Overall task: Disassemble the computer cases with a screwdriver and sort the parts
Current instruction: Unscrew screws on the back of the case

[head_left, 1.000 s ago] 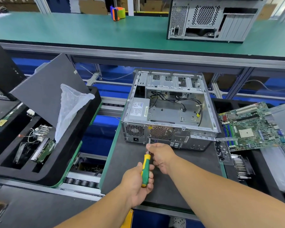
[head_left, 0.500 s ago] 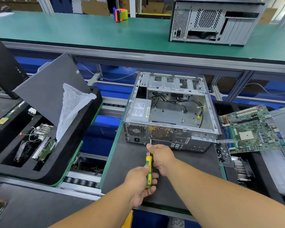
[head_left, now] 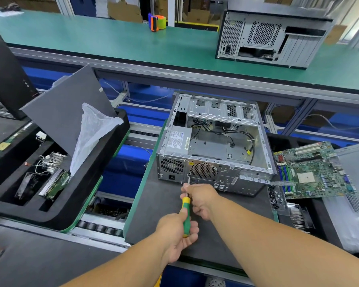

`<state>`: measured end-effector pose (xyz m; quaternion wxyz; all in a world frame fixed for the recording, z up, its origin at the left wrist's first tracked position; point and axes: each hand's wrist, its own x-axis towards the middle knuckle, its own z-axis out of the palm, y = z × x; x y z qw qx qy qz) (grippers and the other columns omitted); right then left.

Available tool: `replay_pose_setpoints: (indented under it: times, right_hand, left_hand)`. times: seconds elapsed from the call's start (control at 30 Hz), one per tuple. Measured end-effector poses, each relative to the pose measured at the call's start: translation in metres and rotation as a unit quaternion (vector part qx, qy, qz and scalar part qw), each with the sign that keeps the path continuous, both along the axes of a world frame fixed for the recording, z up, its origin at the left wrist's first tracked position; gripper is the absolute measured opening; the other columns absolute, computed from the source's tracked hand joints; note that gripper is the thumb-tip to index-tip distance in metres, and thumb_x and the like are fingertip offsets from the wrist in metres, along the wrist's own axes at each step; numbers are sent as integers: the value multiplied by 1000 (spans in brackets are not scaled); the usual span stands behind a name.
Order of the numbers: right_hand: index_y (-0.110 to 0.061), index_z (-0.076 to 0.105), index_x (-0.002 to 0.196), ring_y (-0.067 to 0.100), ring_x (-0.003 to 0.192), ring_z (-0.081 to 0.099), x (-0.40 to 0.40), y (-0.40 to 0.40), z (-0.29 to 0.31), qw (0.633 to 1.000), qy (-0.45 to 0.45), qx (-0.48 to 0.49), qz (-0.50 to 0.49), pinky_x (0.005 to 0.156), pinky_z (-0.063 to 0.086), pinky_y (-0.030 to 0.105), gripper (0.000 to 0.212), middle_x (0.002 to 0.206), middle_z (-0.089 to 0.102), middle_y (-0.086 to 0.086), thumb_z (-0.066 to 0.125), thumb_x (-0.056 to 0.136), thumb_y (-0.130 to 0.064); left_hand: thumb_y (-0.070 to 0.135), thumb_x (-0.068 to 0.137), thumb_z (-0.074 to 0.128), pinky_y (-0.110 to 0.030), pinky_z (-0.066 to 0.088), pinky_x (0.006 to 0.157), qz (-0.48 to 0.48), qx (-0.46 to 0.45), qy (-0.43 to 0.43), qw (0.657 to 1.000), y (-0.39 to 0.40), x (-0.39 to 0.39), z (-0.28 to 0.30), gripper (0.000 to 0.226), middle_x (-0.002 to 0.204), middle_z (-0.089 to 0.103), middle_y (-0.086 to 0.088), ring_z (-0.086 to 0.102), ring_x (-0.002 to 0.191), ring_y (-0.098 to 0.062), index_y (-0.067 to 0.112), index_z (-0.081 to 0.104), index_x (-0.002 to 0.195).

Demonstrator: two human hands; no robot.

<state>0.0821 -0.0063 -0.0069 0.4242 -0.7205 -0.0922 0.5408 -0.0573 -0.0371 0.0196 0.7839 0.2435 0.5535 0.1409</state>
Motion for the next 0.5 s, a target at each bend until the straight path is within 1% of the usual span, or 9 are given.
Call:
replay_pose_setpoints:
  times: [0.07, 0.13, 0.17, 0.23, 0.3, 0.33, 0.4, 0.43, 0.5]
  right_hand:
    - [-14, 73, 100, 8, 38, 32, 3, 0, -2, 1000, 8, 2, 0, 41, 18, 18, 23, 77, 78, 1, 59, 102, -31]
    - [-14, 73, 104, 8, 37, 32, 4, 0, -3, 1000, 14, 2, 1, 41, 19, 18, 22, 83, 79, 2, 54, 103, -27]
    - [-15, 73, 104, 8, 37, 33, 3, 1, -4, 1000, 16, 2, 2, 42, 19, 18, 22, 85, 80, 3, 53, 103, -26]
    - [-14, 73, 104, 8, 39, 39, 2, 2, -5, 1000, 13, 5, 1, 41, 21, 18, 22, 86, 80, 4, 53, 103, -24]
    - [-14, 73, 102, 10, 43, 40, 1, 3, -6, 1000, 1, 6, -1, 41, 21, 18, 20, 85, 80, 4, 55, 102, -23]
    - [-14, 73, 102, 10, 43, 37, 1, 3, -7, 1000, -3, 3, -1, 41, 20, 18, 20, 84, 80, 3, 56, 101, -24]
    - [-16, 74, 103, 10, 43, 32, 2, 1, -6, 1000, -1, -3, -6, 43, 19, 18, 20, 85, 80, 2, 59, 100, -30]
    - [-16, 74, 103, 10, 45, 30, 3, 1, -6, 1000, 1, -2, -8, 44, 18, 18, 21, 86, 80, 1, 61, 99, -32]
    - [-16, 74, 103, 10, 45, 30, 5, 1, -5, 1000, 2, 1, -11, 43, 19, 19, 23, 86, 80, 1, 61, 100, -35]
  left_hand:
    - [43, 109, 46, -26, 52, 46, -12, -20, -5, 1000, -1, -1, 0, 46, 86, 75, -14, 64, 62, -17, 2, 65, 115]
    - [46, 109, 42, -25, 48, 46, -14, -23, -1, 1000, 0, -2, -1, 52, 79, 72, -12, 59, 57, -16, 0, 66, 118]
    - [47, 108, 46, -25, 47, 47, -11, -17, 4, 1000, 1, -2, 0, 52, 77, 69, -12, 57, 56, -16, 0, 66, 119]
    - [44, 101, 64, -27, 47, 48, -6, 10, 16, 1000, 3, -2, -2, 43, 76, 62, -12, 55, 56, -16, 2, 65, 114]
    - [29, 93, 77, -26, 50, 49, -14, 32, 25, 999, 3, -4, -3, 34, 77, 59, -11, 56, 55, -15, 2, 64, 111]
    - [23, 93, 79, -26, 53, 50, -8, 27, 21, 999, 2, -4, -3, 32, 79, 60, -12, 58, 55, -16, 1, 65, 111]
    - [25, 98, 73, -29, 57, 52, 18, -5, -1, 1000, 1, -3, -1, 31, 81, 63, -16, 61, 56, -19, -1, 63, 112]
    - [32, 102, 66, -30, 57, 52, 20, -19, -9, 1000, 1, -2, 0, 35, 81, 66, -17, 61, 57, -20, -2, 63, 112]
    - [47, 107, 48, -26, 50, 48, 6, -34, -5, 999, -1, 0, 1, 51, 79, 70, -15, 59, 57, -18, -1, 65, 112]
